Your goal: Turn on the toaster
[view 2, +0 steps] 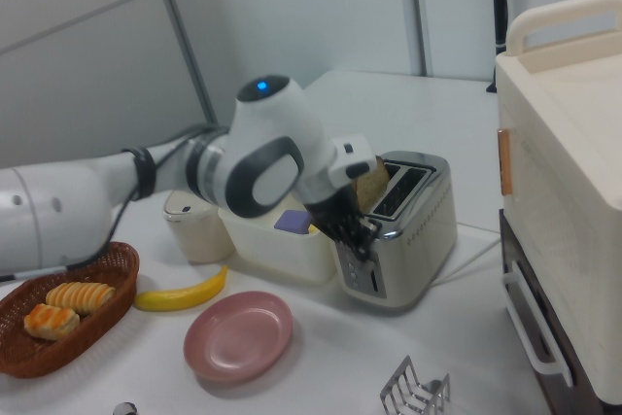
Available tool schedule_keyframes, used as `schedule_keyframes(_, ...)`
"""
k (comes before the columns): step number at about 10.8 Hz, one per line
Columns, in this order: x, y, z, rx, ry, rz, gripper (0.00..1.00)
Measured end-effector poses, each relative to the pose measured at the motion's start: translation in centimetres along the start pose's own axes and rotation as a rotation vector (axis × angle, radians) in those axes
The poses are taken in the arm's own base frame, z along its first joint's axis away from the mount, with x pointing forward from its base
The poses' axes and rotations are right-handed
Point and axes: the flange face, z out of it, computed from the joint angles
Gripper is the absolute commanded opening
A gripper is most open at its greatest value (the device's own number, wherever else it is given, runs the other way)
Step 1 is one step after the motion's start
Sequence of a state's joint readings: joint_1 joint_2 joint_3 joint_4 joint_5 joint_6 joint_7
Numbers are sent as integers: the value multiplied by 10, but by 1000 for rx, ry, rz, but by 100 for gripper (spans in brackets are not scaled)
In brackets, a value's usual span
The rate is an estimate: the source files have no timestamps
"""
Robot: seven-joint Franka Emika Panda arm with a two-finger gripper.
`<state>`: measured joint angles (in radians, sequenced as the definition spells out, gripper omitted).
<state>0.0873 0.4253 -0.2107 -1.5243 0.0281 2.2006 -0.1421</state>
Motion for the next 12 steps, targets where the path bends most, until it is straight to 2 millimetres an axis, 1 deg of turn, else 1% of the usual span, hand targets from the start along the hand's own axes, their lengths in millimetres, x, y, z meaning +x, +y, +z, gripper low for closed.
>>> schedule_keyframes(1, -1, 0, -19, 7, 1, 1, 0)
schedule_keyframes(2, -4, 1, -33, 13, -7, 4, 3)
schedule_keyframes(3, -6, 2, -42, 18, -20, 5, 42)
schedule_keyframes(4, -10, 2, -48, 24, -40, 6, 72)
schedule_keyframes(5, -14, 1, -55, 33, -69, 5, 100)
schedule_keyframes(6, -21, 0, -67, 44, -106, 5, 100)
schedule_keyframes(7, -31, -1, -86, 59, -153, 3, 100)
schedule_keyframes(10, -71, -2, -167, 105, -248, 3, 100)
schedule_keyframes(11, -81, 0, -186, 105, -247, 44, 100)
schedule_keyframes(12, -86, 2, -196, 90, -241, 107, 100)
